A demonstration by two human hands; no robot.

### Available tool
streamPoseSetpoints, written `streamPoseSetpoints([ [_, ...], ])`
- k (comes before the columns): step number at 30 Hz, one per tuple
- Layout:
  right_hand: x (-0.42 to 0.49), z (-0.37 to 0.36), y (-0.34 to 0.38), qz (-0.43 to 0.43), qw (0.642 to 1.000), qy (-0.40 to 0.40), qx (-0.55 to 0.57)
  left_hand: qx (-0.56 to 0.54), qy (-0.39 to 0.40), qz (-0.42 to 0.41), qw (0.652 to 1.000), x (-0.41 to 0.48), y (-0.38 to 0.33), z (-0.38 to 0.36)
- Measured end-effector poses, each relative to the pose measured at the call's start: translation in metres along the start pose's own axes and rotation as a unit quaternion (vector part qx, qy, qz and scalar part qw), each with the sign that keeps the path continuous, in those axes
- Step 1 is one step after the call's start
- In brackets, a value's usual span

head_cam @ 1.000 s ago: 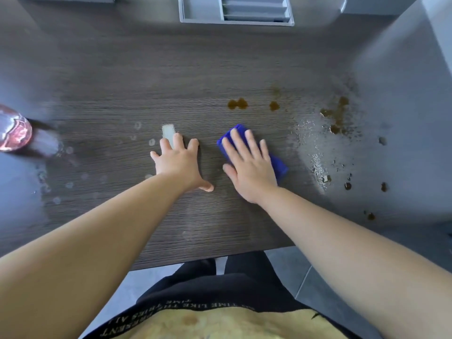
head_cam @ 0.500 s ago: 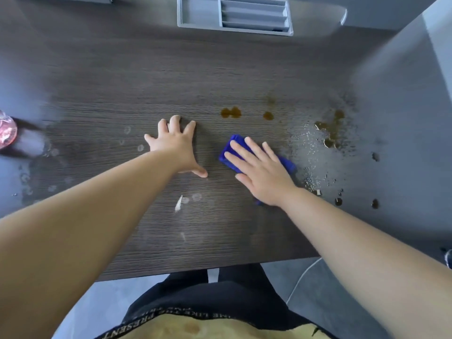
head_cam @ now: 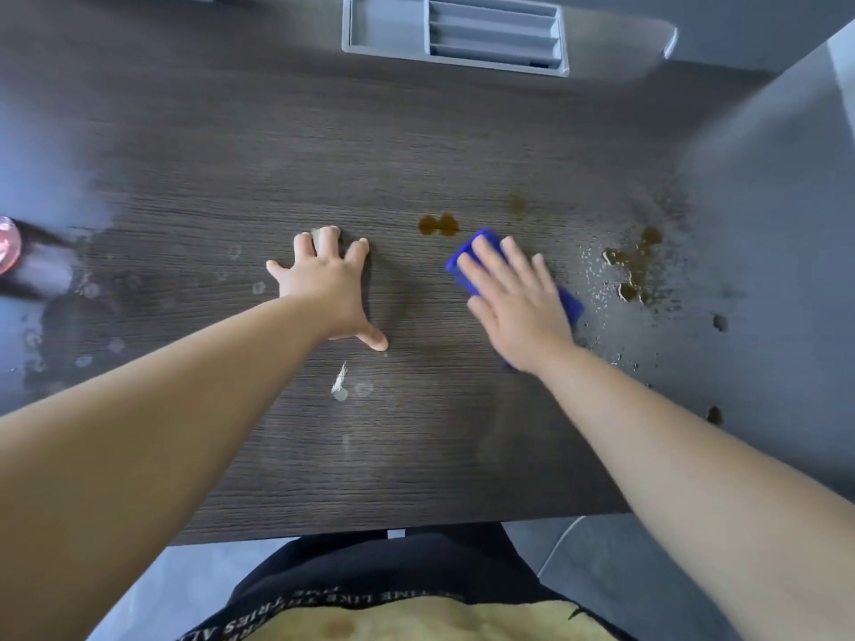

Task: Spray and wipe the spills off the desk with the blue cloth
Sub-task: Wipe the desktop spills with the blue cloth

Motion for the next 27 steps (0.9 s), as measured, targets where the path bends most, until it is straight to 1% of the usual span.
streamPoseSetpoints([
  [1,0.010,0.002,-0.016,-0.078,0.997,0.006,0.020,0.000,0.002,0.000,1.000,0.000,-0.001,0.000],
  [3,0.033,0.005,-0.031,-0.240,0.968,0.012,0.073,-0.003,0.005,0.003,1.000,0.001,0.000,0.000],
  [4,0.042,0.007,-0.029,-0.301,0.949,0.013,0.093,-0.004,0.006,0.004,1.000,0.001,-0.001,0.001],
  [5,0.049,0.009,-0.022,-0.335,0.936,0.015,0.108,-0.004,0.005,0.005,1.000,0.001,-0.001,0.001],
  [6,0.054,0.011,-0.010,-0.340,0.932,0.018,0.120,-0.004,0.005,0.005,1.000,0.001,-0.001,0.001],
  [7,0.055,0.011,0.004,-0.314,0.942,0.019,0.120,-0.006,0.005,0.006,1.000,0.001,0.000,0.001],
  [8,0.052,0.010,0.018,-0.261,0.959,0.018,0.106,-0.007,0.003,0.005,1.000,0.001,0.000,0.001],
  [10,0.038,0.008,0.036,-0.124,0.990,0.019,0.071,-0.006,0.004,0.003,1.000,0.001,0.000,0.000],
  [11,0.032,0.007,0.033,-0.077,0.995,0.020,0.058,-0.004,0.003,0.002,1.000,0.001,0.000,0.000],
  [12,0.031,0.008,0.022,-0.059,0.997,0.019,0.048,-0.002,0.002,0.000,1.000,0.001,-0.001,-0.001],
  [13,0.035,0.008,0.008,-0.071,0.996,0.018,0.041,0.000,0.002,0.000,1.000,0.002,-0.001,0.000],
  [14,0.044,0.009,-0.005,-0.107,0.993,0.018,0.040,-0.001,0.002,0.001,1.000,0.002,0.000,0.000],
  [16,0.068,0.012,-0.022,-0.219,0.973,0.025,0.070,-0.003,0.005,0.003,1.000,0.001,0.000,0.000],
  [17,0.079,0.013,-0.022,-0.271,0.958,0.028,0.088,-0.002,0.006,0.003,1.000,0.002,0.000,0.000],
  [18,0.088,0.015,-0.014,-0.303,0.947,0.030,0.098,0.000,0.005,0.003,1.000,0.002,0.000,-0.001],
  [19,0.094,0.016,-0.001,-0.304,0.947,0.031,0.101,0.001,0.005,0.004,1.000,0.002,0.000,-0.001],
  [20,0.097,0.017,0.016,-0.269,0.958,0.030,0.096,0.002,0.004,0.004,1.000,0.002,0.000,-0.001],
  [21,0.094,0.018,0.035,-0.203,0.975,0.027,0.081,0.001,0.004,0.004,1.000,0.002,0.000,-0.001],
  [22,0.086,0.016,0.054,-0.120,0.991,0.028,0.060,0.000,0.004,0.003,1.000,0.002,0.000,-0.001],
  [23,0.075,0.015,0.067,-0.035,0.998,0.032,0.042,0.000,0.002,0.002,1.000,0.002,0.000,0.000],
  [25,0.052,0.011,0.071,0.108,0.993,0.037,0.022,0.004,-0.001,0.000,1.000,0.001,0.000,-0.001],
  [26,0.047,0.010,0.062,0.149,0.988,0.038,0.017,0.005,-0.001,-0.001,1.000,0.001,0.000,-0.002],
  [27,0.049,0.010,0.049,0.158,0.987,0.036,0.007,0.005,-0.002,-0.002,1.000,0.001,0.001,-0.002],
])
Point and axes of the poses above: each hand's wrist, its own x-axis towards the middle knuckle, its own z-axis out of the back of the hand, y = z × x, the point moved 6 cm from there along x, towards the middle knuckle, and after that the axes turned 3 degrees about -x, right-handed, at the moved point
